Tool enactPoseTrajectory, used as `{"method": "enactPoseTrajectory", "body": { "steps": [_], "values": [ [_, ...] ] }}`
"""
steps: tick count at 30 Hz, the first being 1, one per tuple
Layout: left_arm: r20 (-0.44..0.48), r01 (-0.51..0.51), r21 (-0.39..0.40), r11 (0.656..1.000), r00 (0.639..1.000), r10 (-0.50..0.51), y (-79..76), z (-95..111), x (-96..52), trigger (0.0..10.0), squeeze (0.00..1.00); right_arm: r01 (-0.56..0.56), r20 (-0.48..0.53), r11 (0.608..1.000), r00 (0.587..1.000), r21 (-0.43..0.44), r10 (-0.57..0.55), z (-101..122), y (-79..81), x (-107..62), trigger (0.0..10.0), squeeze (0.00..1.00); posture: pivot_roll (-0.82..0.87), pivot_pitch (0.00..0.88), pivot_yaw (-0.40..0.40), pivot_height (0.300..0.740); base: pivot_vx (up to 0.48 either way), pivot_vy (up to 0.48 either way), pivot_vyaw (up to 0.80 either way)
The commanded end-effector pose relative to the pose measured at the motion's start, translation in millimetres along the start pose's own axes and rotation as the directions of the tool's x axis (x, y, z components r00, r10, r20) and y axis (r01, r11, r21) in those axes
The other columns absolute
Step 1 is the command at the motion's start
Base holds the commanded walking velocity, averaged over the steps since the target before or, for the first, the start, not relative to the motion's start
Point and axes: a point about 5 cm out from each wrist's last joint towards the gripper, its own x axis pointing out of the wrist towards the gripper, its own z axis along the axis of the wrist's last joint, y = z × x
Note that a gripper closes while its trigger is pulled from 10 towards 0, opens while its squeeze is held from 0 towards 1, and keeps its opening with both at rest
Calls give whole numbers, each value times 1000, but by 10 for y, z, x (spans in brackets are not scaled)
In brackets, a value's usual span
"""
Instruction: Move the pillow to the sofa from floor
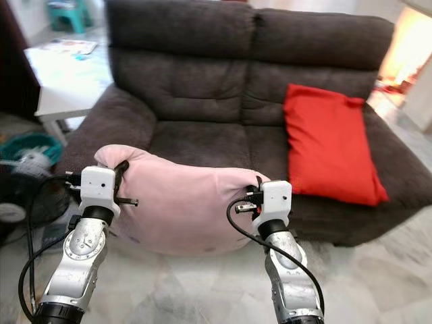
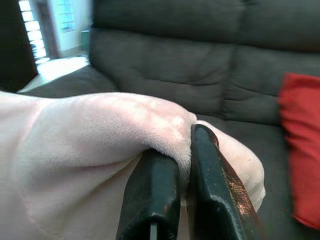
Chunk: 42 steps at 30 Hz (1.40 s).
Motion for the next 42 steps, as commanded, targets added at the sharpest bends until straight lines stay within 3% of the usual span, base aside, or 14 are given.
{"method": "enactPoseTrajectory", "body": {
  "steps": [1, 16, 20, 34, 42],
  "values": [
    [86, -35, -1, 999, 996, 35, 66, 176, 48, 10000, 0, -15, 82, 1000, 997, -6, 16, 168, 16, 38, 10000, 0, 158, 8, -93, 740, 0, 0, 694],
    [104, -17, 15, 1000, 994, 16, 45, 201, 58, 10000, 0, -33, 93, 999, 995, -33, 36, 188, 15, 27, 10000, 0, 155, 14, -93, 740, 280, 0, 150],
    [108, -19, 16, 1000, 994, 17, 48, 210, 59, 10000, 0, -37, 93, 999, 995, -23, 39, 186, 22, 27, 10000, 0, 156, 14, -93, 740, 370, 0, 791],
    [121, -24, 19, 1000, 992, 21, 79, 256, 85, 10000, 0, -11, 98, 1000, 995, 3, 11, 201, -8, 47, 10000, 0, 161, 21, -95, 740, 377, 0, 0],
    [153, -32, 18, 999, 988, 29, 110, 354, 134, 10000, 0, -32, 153, 999, 988, -20, 34, 302, 30, 64, 10000, 0, 165, 21, -96, 740, 387, 0, 100]
  ]
}}
